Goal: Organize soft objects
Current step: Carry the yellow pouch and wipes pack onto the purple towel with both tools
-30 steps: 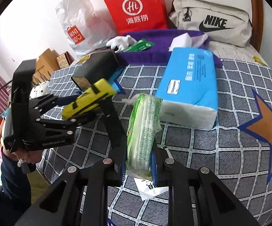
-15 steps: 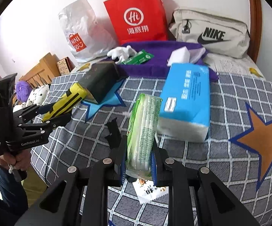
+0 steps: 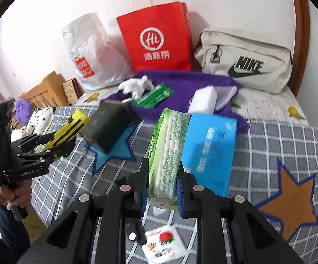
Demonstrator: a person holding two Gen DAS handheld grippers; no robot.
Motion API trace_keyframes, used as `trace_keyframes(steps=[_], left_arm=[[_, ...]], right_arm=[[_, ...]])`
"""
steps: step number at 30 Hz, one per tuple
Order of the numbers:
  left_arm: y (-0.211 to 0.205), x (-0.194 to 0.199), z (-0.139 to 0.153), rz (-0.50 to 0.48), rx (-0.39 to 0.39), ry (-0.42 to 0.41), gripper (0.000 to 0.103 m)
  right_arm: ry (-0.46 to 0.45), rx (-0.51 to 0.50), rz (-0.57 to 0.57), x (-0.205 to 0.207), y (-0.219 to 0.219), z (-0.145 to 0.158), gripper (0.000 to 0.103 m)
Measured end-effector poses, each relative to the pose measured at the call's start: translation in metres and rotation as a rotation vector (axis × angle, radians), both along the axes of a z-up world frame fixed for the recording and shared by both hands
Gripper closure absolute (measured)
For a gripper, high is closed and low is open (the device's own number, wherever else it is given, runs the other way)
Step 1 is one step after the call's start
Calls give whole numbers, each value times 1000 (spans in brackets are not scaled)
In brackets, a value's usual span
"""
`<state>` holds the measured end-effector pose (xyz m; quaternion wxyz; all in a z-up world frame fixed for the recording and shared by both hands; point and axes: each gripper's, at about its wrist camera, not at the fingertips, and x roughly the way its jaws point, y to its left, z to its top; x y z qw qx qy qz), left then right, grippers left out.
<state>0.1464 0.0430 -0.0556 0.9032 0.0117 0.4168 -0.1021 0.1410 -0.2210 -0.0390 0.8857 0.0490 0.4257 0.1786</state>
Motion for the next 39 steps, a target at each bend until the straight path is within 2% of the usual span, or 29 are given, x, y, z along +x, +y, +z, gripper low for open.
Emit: trace_keyframes(steps=[8, 14, 27, 32, 36, 39], left_arm=[[5, 45, 8, 65, -6, 15, 38], [4, 80, 10, 61, -49, 41, 38], [-9, 152, 20, 54, -24, 42, 38], [-16, 179, 15, 65, -15, 52, 38], [-22, 200, 2, 78, 13, 74, 38], [-24, 213, -5, 75, 2, 93, 38]], right_arm=[[-10, 3, -26, 53, -5, 13, 82], [-16, -5, -32, 86, -7, 17, 82], [-16, -12, -43, 162, -1, 21, 82], [-13, -23, -38, 194, 5, 21, 82], [8, -24, -19, 214, 14, 13, 82], [32, -19, -7, 228, 19, 2, 82]])
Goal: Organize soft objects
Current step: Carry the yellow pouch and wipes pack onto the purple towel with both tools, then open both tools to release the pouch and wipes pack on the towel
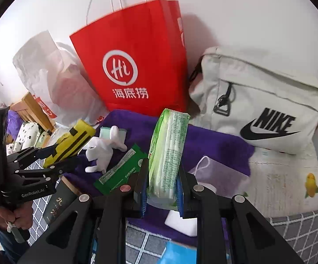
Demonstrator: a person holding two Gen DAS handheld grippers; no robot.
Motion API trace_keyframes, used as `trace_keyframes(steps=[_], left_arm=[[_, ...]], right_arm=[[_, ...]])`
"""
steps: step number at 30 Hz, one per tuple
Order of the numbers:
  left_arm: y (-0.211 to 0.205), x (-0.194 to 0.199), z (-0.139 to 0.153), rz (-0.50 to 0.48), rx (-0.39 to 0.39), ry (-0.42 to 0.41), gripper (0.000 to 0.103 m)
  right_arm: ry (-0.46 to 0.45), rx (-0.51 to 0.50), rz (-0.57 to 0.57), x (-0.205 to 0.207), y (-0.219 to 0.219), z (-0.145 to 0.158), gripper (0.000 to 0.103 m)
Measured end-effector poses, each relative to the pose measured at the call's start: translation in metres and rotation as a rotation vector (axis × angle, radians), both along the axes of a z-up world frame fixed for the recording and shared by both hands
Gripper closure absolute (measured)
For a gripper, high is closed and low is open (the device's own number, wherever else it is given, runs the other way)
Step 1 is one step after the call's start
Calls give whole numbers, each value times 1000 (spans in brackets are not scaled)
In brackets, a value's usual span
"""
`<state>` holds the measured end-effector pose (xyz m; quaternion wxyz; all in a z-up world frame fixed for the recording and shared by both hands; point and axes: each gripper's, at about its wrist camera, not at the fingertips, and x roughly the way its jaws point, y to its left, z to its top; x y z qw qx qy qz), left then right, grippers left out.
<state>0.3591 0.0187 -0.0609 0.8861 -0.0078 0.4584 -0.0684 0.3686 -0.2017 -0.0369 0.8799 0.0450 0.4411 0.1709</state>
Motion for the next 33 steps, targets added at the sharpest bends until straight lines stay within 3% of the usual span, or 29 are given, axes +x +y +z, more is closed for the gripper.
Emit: trace_keyframes(steps=[13, 20, 29, 31, 33], left_arm=[[3, 21, -18, 11, -7, 42, 38], [5, 26, -28, 9, -9, 64, 38], [9, 28, -34, 23, -8, 73, 38], [6, 29, -35, 20, -8, 70, 38], [3, 29, -37, 13, -11, 71, 38]], right_arm=[[138, -17, 1, 36, 11, -56, 82], [212, -78, 21, 43, 20, -81, 81], [239, -99, 61, 41, 34, -94, 80], [242, -100, 71, 40, 34, -94, 77], [236, -98, 75, 41, 36, -93, 65]])
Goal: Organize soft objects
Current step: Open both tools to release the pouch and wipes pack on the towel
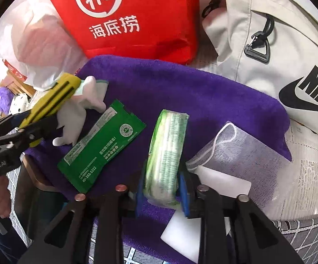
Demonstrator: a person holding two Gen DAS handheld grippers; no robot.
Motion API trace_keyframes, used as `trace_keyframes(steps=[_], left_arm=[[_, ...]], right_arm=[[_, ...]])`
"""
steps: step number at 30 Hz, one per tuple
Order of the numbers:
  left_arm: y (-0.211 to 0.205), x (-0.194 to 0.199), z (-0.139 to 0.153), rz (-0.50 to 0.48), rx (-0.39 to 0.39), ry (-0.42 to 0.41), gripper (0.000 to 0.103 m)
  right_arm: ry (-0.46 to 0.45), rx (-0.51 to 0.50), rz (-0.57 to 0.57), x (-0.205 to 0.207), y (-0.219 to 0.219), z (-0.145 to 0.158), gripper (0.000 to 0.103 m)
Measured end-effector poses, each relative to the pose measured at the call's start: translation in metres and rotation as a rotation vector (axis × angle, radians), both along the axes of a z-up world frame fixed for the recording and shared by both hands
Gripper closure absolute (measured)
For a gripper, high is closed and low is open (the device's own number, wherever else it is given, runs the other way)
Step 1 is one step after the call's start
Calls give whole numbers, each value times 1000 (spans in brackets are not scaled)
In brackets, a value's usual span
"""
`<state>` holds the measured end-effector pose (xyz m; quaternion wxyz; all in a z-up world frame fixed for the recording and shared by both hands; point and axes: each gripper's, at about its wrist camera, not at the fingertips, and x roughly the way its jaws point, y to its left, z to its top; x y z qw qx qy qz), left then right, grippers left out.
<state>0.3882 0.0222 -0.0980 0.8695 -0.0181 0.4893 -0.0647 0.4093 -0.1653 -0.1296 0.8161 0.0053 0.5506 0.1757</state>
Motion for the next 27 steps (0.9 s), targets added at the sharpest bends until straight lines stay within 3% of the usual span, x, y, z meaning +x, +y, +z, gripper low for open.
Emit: trace_keyframes(steps=[3, 8, 14, 21, 24, 27], left_arm=[[-6, 1, -4, -7, 27, -2, 37], [-15, 1, -8, -21, 30, -14, 36], [-28, 4, -21, -48, 115, 6, 36], [-19, 7, -21, -34, 49, 29, 30], [-20, 8, -23, -74, -31, 62, 19], [-19, 7, -21, -57, -85, 70, 19]], right_arm=[[-28, -6, 7, -2, -1, 8, 52], [-57, 13, 8, -6, -6, 21, 52], [-83, 30, -13, -9, -16, 33, 52], [-103, 42, -33, -8, -23, 39, 52], [-102, 44, -34, -8, -25, 39, 52], [-104, 48, -26, -8, -24, 39, 52]])
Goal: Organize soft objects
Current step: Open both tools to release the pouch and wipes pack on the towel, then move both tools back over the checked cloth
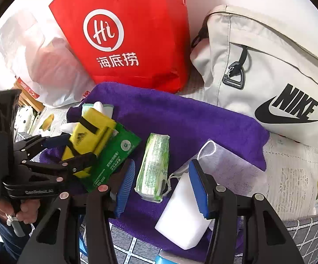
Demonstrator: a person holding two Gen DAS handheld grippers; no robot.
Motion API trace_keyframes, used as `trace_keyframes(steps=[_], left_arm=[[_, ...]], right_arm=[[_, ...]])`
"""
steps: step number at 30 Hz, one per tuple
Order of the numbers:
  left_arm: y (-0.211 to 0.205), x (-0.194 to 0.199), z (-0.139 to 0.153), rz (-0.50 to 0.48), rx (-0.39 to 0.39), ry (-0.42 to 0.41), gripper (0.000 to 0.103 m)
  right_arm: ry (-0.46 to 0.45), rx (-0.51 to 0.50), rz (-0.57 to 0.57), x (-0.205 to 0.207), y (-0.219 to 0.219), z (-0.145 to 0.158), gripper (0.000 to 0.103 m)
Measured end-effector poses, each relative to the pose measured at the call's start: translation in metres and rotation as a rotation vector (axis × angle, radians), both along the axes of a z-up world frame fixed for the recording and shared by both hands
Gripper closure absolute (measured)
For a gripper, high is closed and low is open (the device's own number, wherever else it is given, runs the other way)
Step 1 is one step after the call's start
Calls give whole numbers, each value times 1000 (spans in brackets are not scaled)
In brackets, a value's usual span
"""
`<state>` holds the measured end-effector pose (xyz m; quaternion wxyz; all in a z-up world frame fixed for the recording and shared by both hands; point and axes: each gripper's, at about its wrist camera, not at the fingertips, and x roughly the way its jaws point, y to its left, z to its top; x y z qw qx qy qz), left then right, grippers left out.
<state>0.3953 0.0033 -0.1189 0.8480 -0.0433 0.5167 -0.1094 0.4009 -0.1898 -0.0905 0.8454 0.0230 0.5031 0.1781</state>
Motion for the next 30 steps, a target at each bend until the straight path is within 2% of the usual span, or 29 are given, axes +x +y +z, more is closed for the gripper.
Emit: trace_keyframes(steps=[10, 15, 18, 25, 30], left_arm=[[3, -7, 20, 29, 29, -33, 19], [2, -21, 45, 32, 79, -80, 19], [-1, -29, 57, 27, 86, -96, 19], [-18, -66, 94, -13, 97, -178, 19], [-30, -113, 99, -63, 107, -172, 19]], right_arm=[[-26, 1, 1, -7, 0, 12, 52], [-87, -3, -12, -24, -2, 38, 52], [-94, 6, -17, -36, -6, 50, 52], [-153, 15, -53, -109, -33, 80, 52], [-181, -7, -67, -172, -44, 89, 52]])
